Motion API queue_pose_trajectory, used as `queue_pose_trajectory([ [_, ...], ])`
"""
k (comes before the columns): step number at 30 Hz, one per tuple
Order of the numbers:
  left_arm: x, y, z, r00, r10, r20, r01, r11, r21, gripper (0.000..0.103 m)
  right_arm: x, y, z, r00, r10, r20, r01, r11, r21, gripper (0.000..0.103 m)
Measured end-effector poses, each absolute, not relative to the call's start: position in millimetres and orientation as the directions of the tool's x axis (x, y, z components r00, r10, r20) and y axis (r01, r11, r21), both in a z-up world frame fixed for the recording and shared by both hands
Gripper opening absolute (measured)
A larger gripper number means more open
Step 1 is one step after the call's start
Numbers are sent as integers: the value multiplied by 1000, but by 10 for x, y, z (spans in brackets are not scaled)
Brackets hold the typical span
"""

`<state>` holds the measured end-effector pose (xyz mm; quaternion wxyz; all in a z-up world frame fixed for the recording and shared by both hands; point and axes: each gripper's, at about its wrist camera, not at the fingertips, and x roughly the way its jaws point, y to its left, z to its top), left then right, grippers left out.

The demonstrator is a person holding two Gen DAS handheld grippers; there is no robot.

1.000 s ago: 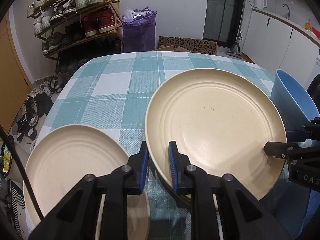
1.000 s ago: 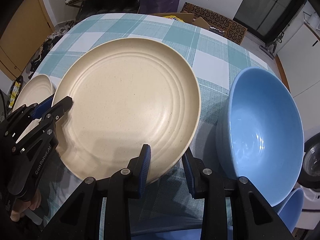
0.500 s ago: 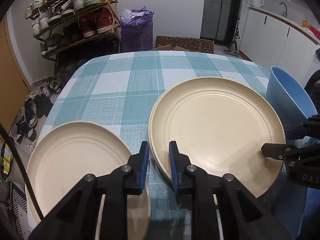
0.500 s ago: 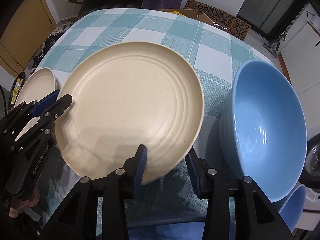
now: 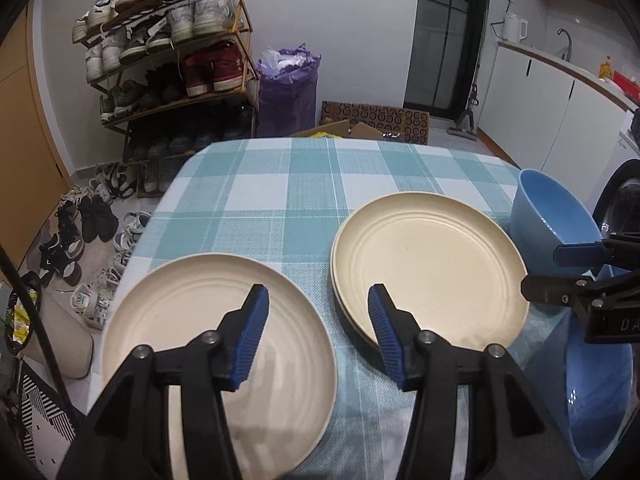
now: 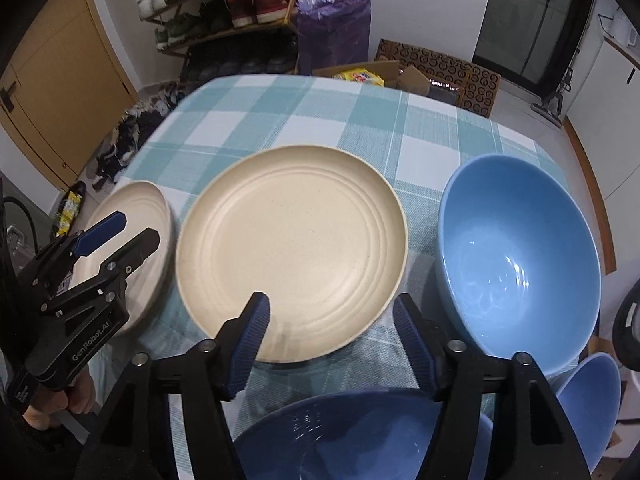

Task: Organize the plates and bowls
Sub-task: 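Withdraw both tools and move them toward the white plate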

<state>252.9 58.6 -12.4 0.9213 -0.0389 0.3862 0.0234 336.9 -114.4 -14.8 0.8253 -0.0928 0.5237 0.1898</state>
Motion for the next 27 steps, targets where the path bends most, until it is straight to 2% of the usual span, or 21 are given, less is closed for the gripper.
queue_pose_trajectory([
  [4, 2348, 658, 6, 717, 19, -697, -72, 996, -46, 56, 3263, -1179, -31, 403, 274, -873, -405, 909, 98, 76],
  [5, 2312, 677, 34, 720, 20, -694, -72, 996, -46, 60, 3231, -1190, 3, 411, 287, -865, -405, 908, 108, 77],
  [8, 2176, 748, 142, 741, 27, -671, -86, 995, -54, 85, 3124, -1221, 135, 451, 320, -833, -408, 904, 127, 81],
  [9, 2128, 774, 178, 751, 28, -660, -92, 994, -64, 90, 3096, -1230, 168, 459, 327, -826, -408, 904, 132, 83],
  [13, 1994, 842, 269, 764, 22, -645, -92, 993, -75, 91, 2934, -1274, 309, 484, 368, -794, -414, 896, 162, 86],
  [14, 1961, 856, 285, 766, 21, -642, -92, 993, -76, 93, 2900, -1277, 336, 489, 376, -787, -418, 893, 168, 91],
  [15, 1926, 869, 300, 768, 20, -640, -91, 993, -78, 100, 2859, -1283, 369, 498, 385, -777, -420, 891, 172, 94],
  [16, 1897, 882, 314, 773, 20, -634, -92, 992, -82, 103, 2824, -1289, 399, 507, 393, -767, -421, 890, 178, 101],
  [17, 1874, 889, 324, 777, 19, -629, -93, 992, -85, 103, 2794, -1293, 422, 510, 405, -759, -426, 885, 187, 102],
  [27, 1566, 1078, 383, 785, 27, -619, -107, 990, -92, 103, 2506, -1102, 532, 502, 471, -725, -486, 847, 214, 102],
])
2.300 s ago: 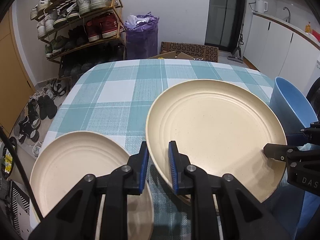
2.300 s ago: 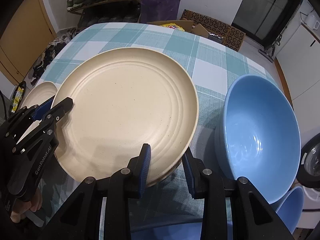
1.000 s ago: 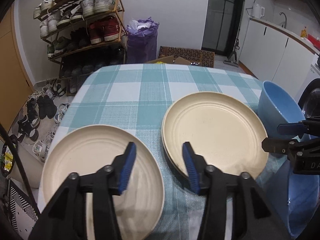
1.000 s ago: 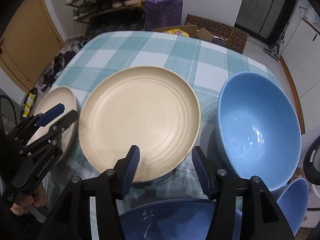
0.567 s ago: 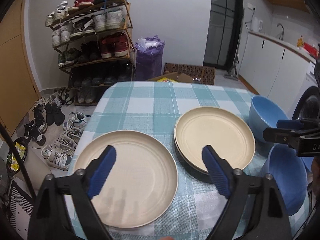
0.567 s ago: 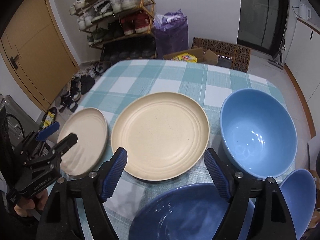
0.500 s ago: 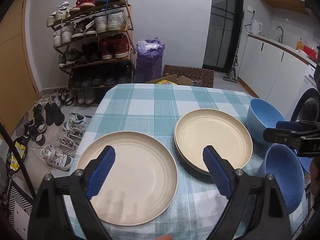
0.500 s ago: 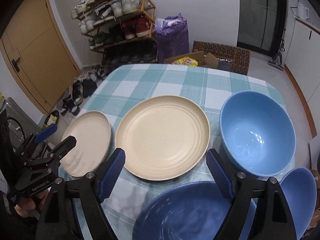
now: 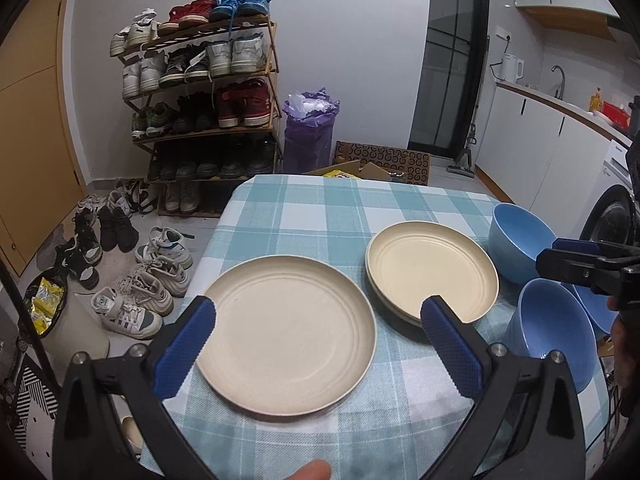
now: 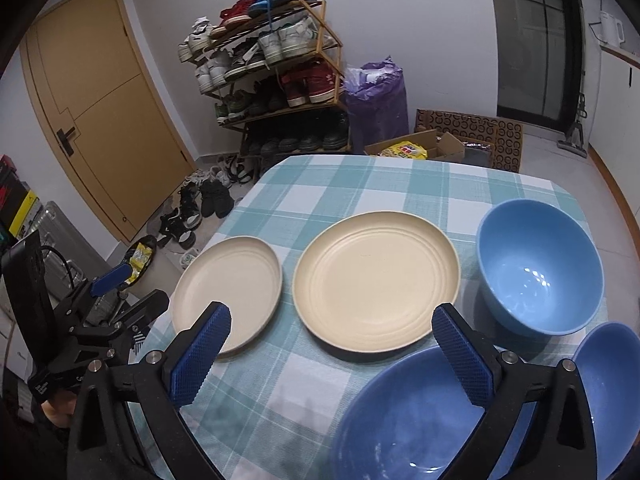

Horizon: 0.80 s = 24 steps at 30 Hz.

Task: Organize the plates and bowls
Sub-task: 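Withdraw both tools and move them toward the white plate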

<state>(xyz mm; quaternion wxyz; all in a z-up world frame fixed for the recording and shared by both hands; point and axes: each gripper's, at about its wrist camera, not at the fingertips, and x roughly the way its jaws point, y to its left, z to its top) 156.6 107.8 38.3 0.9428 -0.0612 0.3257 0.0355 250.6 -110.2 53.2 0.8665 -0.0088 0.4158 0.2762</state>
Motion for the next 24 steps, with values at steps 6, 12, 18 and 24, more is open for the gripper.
queue_pose_trajectory([
  [6, 1432, 1292, 298, 771, 65, -633, -155, 984, -88, 103, 2417, -858, 443, 482, 496, -722, -508, 830, 231, 102],
  [12, 1388, 1530, 127, 749, 97, -656, -216, 971, -102, 103, 2362, -584, 247, 439, 507, -742, -535, 811, 237, 102],
  [18, 1413, 1702, -36, 732, 118, -671, -259, 959, -113, 103, 2359, -351, 60, 408, 505, -761, -558, 797, 229, 102],
  [24, 1454, 1869, -158, 723, 114, -682, -293, 944, -152, 103, 2387, -181, -78, 379, 512, -771, -569, 786, 243, 102],
])
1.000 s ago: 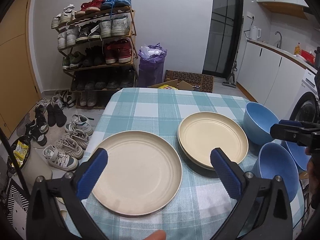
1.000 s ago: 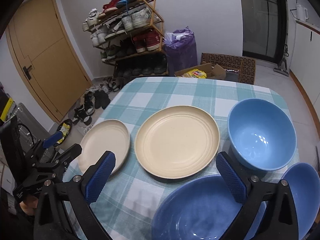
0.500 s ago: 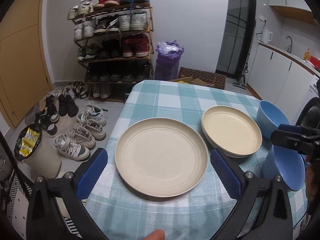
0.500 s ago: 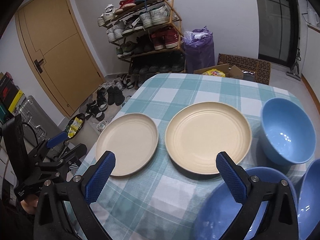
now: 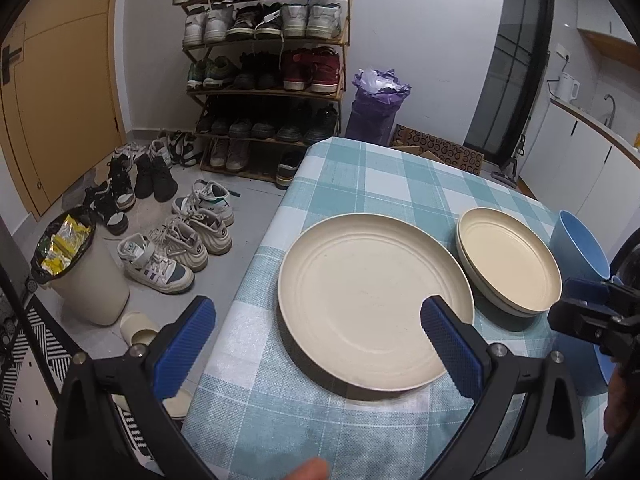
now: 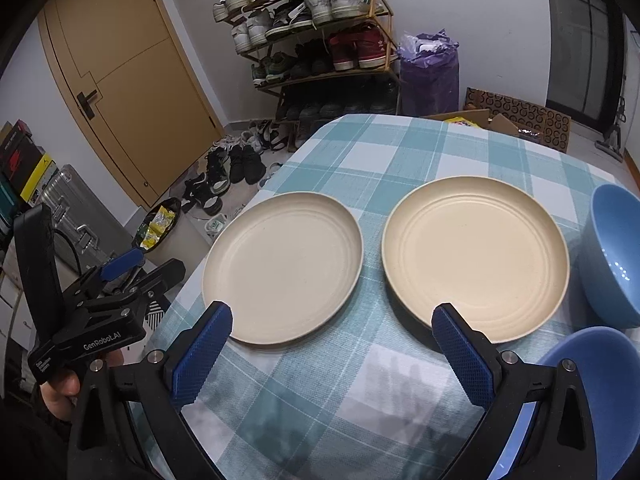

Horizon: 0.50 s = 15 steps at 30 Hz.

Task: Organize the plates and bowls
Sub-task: 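Withdraw both tools and move them toward the white plate, then close the left tool on the white plate rim while the right tool closes too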

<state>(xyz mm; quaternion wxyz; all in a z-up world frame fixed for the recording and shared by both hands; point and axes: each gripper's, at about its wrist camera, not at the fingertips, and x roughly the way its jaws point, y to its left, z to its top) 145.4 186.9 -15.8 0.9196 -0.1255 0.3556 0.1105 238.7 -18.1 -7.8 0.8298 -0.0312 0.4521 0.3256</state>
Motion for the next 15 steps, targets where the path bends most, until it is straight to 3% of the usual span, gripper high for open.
queue_pose_trajectory([
  [15, 1532, 2082, -482, 684, 121, -720, -351, 919, -178, 103, 2567, 134, -472, 322, 489, -811, -567, 786, 249, 99],
])
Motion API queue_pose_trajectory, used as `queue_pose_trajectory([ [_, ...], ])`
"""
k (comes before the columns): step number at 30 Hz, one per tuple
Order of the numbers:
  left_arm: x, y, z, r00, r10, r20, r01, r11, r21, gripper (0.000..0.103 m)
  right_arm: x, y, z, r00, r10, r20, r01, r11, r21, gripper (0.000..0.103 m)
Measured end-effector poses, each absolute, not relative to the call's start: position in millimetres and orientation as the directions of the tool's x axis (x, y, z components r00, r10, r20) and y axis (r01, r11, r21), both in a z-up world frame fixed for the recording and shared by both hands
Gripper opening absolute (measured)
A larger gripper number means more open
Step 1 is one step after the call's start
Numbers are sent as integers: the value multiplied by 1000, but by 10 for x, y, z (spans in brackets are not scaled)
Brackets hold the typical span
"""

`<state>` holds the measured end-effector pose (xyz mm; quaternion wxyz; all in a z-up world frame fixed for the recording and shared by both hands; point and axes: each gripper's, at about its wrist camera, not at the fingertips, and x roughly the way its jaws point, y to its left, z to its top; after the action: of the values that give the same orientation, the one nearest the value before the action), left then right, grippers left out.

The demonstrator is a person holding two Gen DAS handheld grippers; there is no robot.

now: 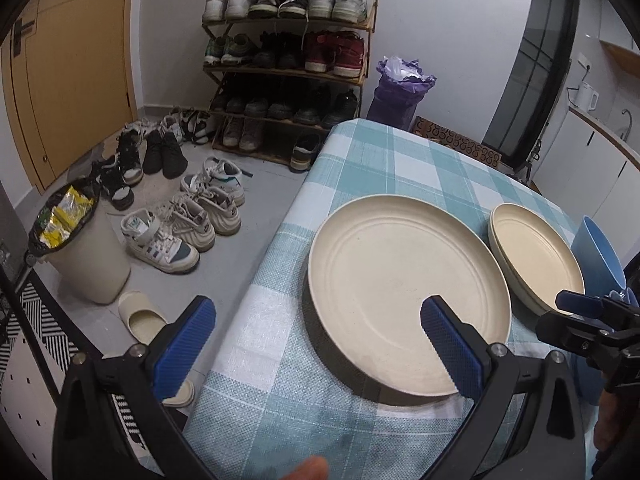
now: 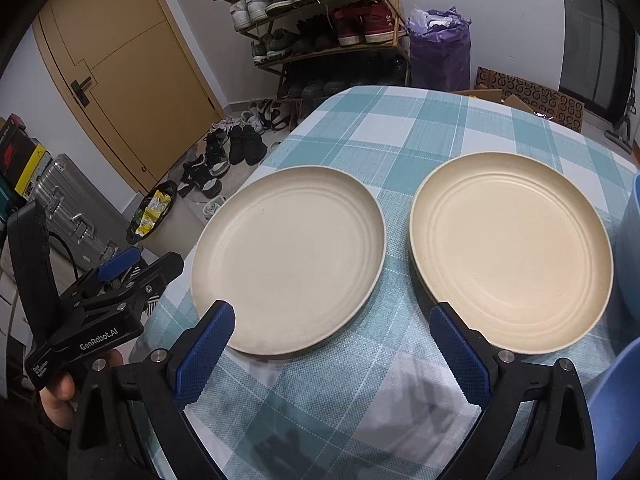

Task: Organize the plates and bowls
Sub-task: 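Close the left tool on the white plate rim while the right tool closes too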

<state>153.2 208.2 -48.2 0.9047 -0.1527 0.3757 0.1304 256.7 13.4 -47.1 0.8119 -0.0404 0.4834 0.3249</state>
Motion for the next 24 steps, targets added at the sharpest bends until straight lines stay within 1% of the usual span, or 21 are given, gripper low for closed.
queue_pose_trajectory([
  [7, 1601, 2084, -613, 657, 133, -742, -365, 917, -159, 103, 2631, 260, -649, 285, 477, -832, -562, 786, 258, 92],
  [12, 1634, 2114, -716, 624, 173, -762, -403, 907, -124, 100, 2660, 329, -750, 256, 472, -843, -569, 779, 264, 87],
  [14, 1648, 2108, -754, 614, 172, -771, -401, 909, -117, 96, 2678, 351, -781, 250, 471, -846, -571, 777, 264, 87],
  [17, 1661, 2109, -791, 607, 176, -775, -408, 906, -113, 94, 2707, 399, -827, 241, 465, -852, -572, 777, 262, 86],
  [19, 1673, 2130, -817, 606, 166, -778, -411, 903, -128, 90, 2713, 429, -850, 238, 462, -854, -575, 776, 259, 86],
  [22, 1692, 2148, -865, 603, 162, -781, -420, 897, -138, 87, 2716, 478, -896, 231, 456, -860, -578, 775, 256, 81],
  [23, 1702, 2147, -887, 600, 158, -784, -418, 898, -140, 85, 2720, 495, -918, 228, 453, -862, -578, 775, 254, 81],
  [24, 1709, 2143, -906, 598, 150, -787, -413, 900, -142, 79, 2723, 506, -940, 226, 450, -864, -578, 776, 252, 80],
])
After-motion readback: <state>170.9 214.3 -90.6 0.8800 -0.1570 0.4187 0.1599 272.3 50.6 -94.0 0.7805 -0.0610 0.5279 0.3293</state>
